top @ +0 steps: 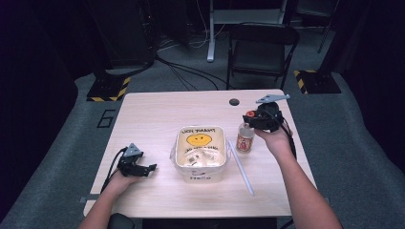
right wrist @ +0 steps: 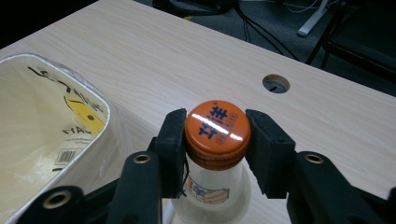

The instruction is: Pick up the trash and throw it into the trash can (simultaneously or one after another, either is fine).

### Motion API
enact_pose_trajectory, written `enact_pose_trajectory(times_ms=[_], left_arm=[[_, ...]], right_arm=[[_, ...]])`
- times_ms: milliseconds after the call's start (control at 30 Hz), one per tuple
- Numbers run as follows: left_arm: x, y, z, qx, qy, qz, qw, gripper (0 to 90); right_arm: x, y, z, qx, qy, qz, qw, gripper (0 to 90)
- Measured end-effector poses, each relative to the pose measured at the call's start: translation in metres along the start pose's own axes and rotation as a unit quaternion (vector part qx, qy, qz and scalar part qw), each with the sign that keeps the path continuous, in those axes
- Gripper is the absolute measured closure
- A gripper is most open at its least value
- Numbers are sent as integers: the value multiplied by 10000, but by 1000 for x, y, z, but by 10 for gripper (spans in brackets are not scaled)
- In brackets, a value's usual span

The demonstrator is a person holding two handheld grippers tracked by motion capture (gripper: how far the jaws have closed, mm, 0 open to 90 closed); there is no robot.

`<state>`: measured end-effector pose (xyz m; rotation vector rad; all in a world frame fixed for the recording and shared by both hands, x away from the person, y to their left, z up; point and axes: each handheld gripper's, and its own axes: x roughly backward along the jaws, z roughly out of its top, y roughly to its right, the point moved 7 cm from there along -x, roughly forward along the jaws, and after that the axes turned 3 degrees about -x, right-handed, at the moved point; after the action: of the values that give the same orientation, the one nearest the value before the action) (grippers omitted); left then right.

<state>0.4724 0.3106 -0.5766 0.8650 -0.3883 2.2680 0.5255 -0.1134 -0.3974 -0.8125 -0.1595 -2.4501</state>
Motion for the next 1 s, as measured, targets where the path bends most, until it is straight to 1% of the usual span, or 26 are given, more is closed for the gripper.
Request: enact_pose_trajectory(times_ms=[167, 500, 533, 600, 700, 800, 900, 1000], left_arm=[[0, 0, 0, 1, 1, 0, 10000, 128], [0, 0, 0, 16, 16, -4, 10000, 128], [0, 0, 0, 14, 16, -4, 10000, 128], [0, 0, 0, 14, 17, -3, 10000, 128], [0, 0, 0, 15, 18, -3, 10000, 128], [0, 0, 0, 13, 16, -3, 10000, 128], [0, 0, 0, 14, 16, -3, 10000, 128], [0, 0, 0, 16, 16, -3, 10000, 128]], right_arm=[[-1, -1, 2, 28, 11, -20, 10000, 614], [1, -3, 5, 103, -72, -7, 9999, 618], [2, -4, 7, 136, -28, 7, 9999, 618], [4, -5, 8, 96, -35, 19, 9999, 618], [8, -7, 12, 120, 6, 39, 9999, 618], [14, -11, 18, 200, 52, 78, 9998, 618], [16, -13, 20, 221, 69, 91, 9997, 618], [21, -16, 24, 290, 106, 117, 9995, 618]])
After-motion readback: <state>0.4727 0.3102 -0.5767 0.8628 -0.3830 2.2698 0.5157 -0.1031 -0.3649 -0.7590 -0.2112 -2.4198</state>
